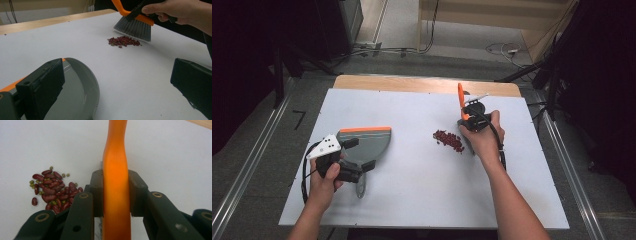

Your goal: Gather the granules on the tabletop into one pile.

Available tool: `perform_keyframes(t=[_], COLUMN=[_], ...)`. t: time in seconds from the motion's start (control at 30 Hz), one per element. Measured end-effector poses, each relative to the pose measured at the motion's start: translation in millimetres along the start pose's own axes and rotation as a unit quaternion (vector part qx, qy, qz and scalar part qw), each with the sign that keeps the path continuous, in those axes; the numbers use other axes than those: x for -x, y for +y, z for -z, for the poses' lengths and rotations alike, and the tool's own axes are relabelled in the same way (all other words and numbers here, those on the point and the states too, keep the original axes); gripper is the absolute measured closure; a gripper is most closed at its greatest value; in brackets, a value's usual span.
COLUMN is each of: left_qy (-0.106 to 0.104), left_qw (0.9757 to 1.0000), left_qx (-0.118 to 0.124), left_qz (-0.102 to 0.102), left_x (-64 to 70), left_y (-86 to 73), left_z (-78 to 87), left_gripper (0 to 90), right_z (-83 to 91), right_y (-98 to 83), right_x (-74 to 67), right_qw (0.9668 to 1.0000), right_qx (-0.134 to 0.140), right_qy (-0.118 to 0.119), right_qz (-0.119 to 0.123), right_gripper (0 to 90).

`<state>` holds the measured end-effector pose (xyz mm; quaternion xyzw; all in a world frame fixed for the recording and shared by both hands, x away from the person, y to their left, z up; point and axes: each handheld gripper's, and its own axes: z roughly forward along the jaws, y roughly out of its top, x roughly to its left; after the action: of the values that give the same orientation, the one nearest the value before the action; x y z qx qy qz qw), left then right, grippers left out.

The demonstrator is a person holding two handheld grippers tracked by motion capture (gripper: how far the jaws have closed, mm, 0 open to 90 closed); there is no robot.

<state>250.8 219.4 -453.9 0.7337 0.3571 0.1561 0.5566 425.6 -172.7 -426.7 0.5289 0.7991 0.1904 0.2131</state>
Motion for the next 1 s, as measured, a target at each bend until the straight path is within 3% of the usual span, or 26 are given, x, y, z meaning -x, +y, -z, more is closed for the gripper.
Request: perform_keyframes(t=[0.13, 0.33, 0.4, 0.67, 1.0], left_qy=[-0.001, -0.001, 0.0, 0.003, 0.005], left_qw=[1.0, 1.0, 1.0, 1.0, 1.0], left_qx=[-0.001, -0.001, -0.002, -0.001, -0.004], left_qz=[-0.001, -0.002, -0.002, -0.001, -0.004], left_x=[0.1, -0.1, -0.3, -1.7, 0.1], left_y=[-0.1, -0.4, -0.4, -0.3, -1.1], left_z=[-0.5, -1.3, -0.9, 0.5, -1.9], left_gripper=[0.0, 0.0, 0.0, 0.0, 0.0], right_z=[-3.8, -4.1, -2.9, 15.5, 41.0], right_y=[-3.4, -5.5, -5.4, -14.1, -46.4], right_x=[2.8, -3.3, -3.0, 18.9, 48.6], right_qw=[1.0, 0.9997, 0.9998, 0.999, 0.9948], right_qx=[-0.004, 0.0, 0.004, 0.032, 0.068], right_qy=[-0.003, 0.021, 0.017, 0.03, 0.076], right_qz=[0.004, 0.011, 0.011, 0.001, -0.009], right_gripper=[68.5, 68.5, 68.5, 68.4, 68.4])
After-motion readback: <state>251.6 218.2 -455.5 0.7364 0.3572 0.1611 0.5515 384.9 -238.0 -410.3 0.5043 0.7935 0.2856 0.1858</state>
